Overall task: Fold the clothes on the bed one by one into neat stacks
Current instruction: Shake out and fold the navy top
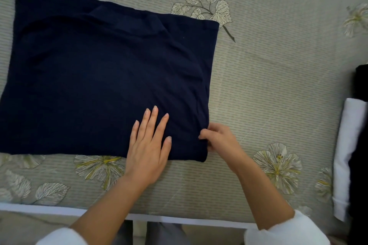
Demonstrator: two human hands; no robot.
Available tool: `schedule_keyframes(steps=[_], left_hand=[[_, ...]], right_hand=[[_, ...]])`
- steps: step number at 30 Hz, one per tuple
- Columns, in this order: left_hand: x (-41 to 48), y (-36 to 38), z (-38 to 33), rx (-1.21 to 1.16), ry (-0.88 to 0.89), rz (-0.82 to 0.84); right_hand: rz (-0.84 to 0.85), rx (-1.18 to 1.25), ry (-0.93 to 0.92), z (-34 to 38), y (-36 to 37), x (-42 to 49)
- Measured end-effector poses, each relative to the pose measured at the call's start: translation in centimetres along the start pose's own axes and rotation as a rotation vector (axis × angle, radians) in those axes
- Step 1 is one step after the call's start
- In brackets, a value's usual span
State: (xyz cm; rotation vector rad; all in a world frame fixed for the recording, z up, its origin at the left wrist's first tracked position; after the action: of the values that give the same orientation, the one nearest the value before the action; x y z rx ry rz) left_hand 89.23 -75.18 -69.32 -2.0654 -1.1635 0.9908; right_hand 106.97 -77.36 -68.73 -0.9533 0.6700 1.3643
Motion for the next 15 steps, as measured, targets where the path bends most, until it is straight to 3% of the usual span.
schedule_keyframes(steps=[3, 4, 6, 8, 10, 13, 15], left_hand=[[0.0, -0.1, -0.4, -0.018, -0.018, 0.002], [-0.1, -0.1, -0.7, -0.032, -0.025, 0.003], [-0.4, 0.2, -1.6, -0.052, -0.034, 0.012], [-0.7, 0.6, -2.6, -0.068, -0.049, 0.021], [-0.9, 0.4, -3.4, -0.105, -0.084, 0.013], [-0.6, -0.6, -5.9, -0.182, 0.016, -0.066], [-0.2, -0.3, -7.7, -0.181, 0.044, -0.028]], right_hand=[[-0.458, -0.198, -0.241, 2.0, -3.1, -0.7], [-0.498, -0.160, -0.356, 3.0, -3.3, -1.1], [-0.374, -0.164, -0.475, 4.6, -2.3, -0.8], [-0.208, -0.332, -0.375, 4.4, -1.2, 1.0], [-0.249, -0.363, -0.250, 4.1, -2.5, 2.7], [-0.425, -0.091, -0.155, 5.3, -6.2, 4.0], [-0.435, 0.040, -0.125, 6.4, -7.2, 5.1]])
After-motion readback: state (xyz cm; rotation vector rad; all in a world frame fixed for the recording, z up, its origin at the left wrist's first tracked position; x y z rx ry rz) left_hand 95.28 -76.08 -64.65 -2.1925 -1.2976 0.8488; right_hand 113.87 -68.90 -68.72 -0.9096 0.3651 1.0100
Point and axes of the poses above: each hand's wrist, its own x-axis towards the middle knuckle, its own y-axis out of the palm, z = x × y, the point moved 7 cm from there along x, towards the middle knuckle, and after that the axes turned 8 degrees about -x, right-handed, at the moved point
